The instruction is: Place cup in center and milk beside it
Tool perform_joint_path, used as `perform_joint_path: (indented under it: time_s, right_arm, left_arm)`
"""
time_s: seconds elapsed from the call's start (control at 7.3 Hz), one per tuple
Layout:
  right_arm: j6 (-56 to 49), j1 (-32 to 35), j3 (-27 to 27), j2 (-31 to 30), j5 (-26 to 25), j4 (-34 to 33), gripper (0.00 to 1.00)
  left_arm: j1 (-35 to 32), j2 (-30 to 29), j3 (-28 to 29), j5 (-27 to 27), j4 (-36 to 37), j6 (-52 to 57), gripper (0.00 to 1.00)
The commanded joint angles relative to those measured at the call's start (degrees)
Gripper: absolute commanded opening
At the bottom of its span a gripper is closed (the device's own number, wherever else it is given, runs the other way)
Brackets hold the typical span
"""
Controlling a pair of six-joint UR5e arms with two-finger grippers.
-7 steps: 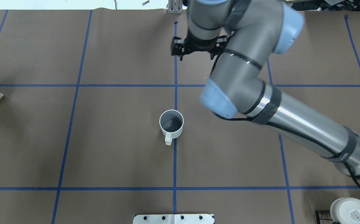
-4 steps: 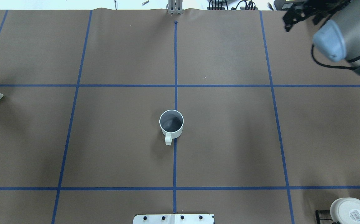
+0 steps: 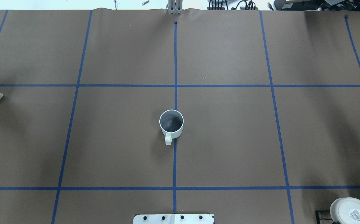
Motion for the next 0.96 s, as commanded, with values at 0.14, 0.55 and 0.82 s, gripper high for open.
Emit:
perform_joint_path:
  time_s: [0.14,0.55,0.82]
  right_arm:
    - [-1.2,2.5,-0.3,-12.4,-0.2,2.3,1.0]
    - [-0.6,2.5,-0.6,-14.2,1.9,9.9,1.0]
    - [-0.6,2.5,-0.6,-14.1,1.9,9.9,1.0]
  left_arm:
    - [0.1,0.0,1.3,0.0,0.0,-0.1,0.99]
    - [2.8,-0.4,3.4,-0.1,-0.8,-2.3,0.99]
    - [8.2,-0.4,5.1,-0.1,-6.0,-6.8,0.99]
